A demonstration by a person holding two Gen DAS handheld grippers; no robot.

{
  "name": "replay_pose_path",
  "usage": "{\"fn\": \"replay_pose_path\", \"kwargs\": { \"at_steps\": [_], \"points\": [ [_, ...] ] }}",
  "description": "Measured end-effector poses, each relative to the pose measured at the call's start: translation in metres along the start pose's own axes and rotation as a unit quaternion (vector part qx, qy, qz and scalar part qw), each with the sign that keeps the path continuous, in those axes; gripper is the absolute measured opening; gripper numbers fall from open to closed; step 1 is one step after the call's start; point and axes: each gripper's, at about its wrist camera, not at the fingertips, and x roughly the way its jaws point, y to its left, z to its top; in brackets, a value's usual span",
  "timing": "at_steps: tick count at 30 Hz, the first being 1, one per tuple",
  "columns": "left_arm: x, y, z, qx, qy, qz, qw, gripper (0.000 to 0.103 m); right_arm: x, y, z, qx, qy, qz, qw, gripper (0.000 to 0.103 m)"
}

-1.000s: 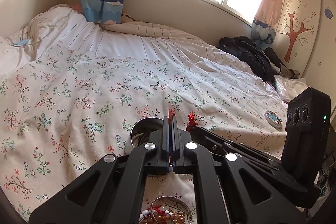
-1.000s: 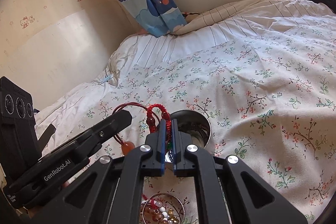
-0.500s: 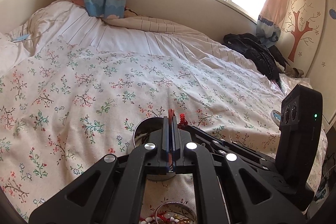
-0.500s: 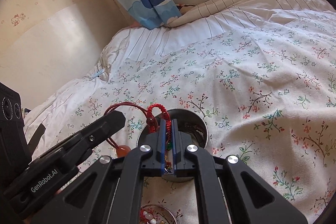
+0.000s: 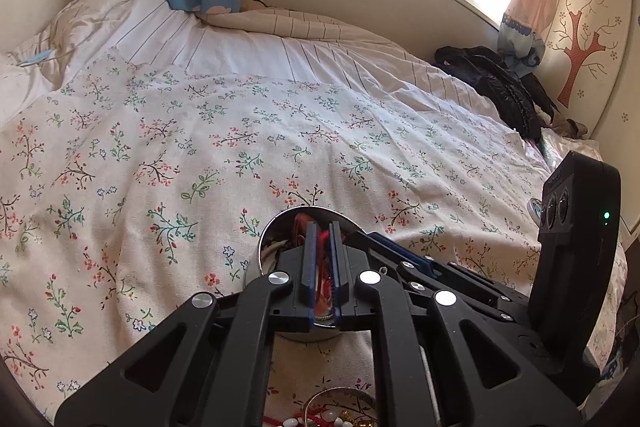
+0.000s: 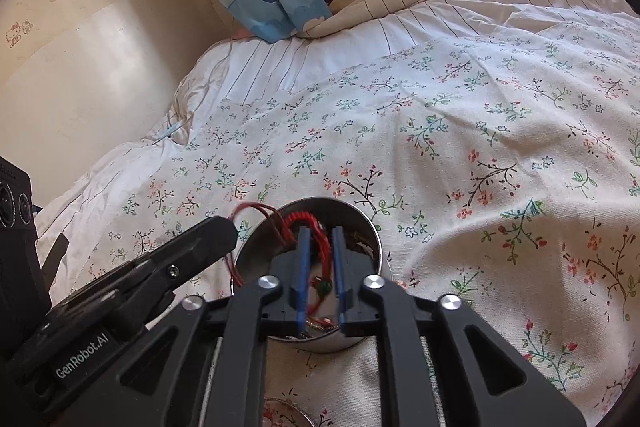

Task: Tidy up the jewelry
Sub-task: 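Open both tools to drop the bracelets into the silver tin, then grasp the brown-and-white beaded bracelet with the left tool while the right tool grasps the silver bangle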

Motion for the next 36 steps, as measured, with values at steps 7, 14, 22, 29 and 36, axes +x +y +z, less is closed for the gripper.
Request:
{"fn": "replay_pose_path", "kwargs": {
  "at_steps": [7,14,22,29,36],
  "points": [
    [-0.008,0.01,0.002,-0.022,-0.016,0.01,0.9996,0.044,-0.007,-0.006,0.003,0.009,-0.011,-0.006,1.0,0.032],
    [-0.017,0.013,0.001,-0.023,-0.019,0.018,0.9994,0.049,-0.019,-0.009,0.003,0.016,-0.016,-0.012,1.0,0.033],
    [-0.029,0.022,-0.007,-0.028,-0.003,0.034,0.999,0.052,-0.035,-0.022,-0.006,0.033,0.009,-0.031,0.999,0.034],
    [-0.038,0.031,-0.022,-0.029,0.024,0.05,0.998,0.053,-0.044,-0.008,-0.032,-0.013,0.061,-0.04,0.997,0.034],
    [-0.052,0.04,-0.039,-0.036,0.041,0.06,0.9967,0.056,-0.043,0.014,-0.057,-0.066,0.096,-0.046,0.992,0.034]
  ]
}}
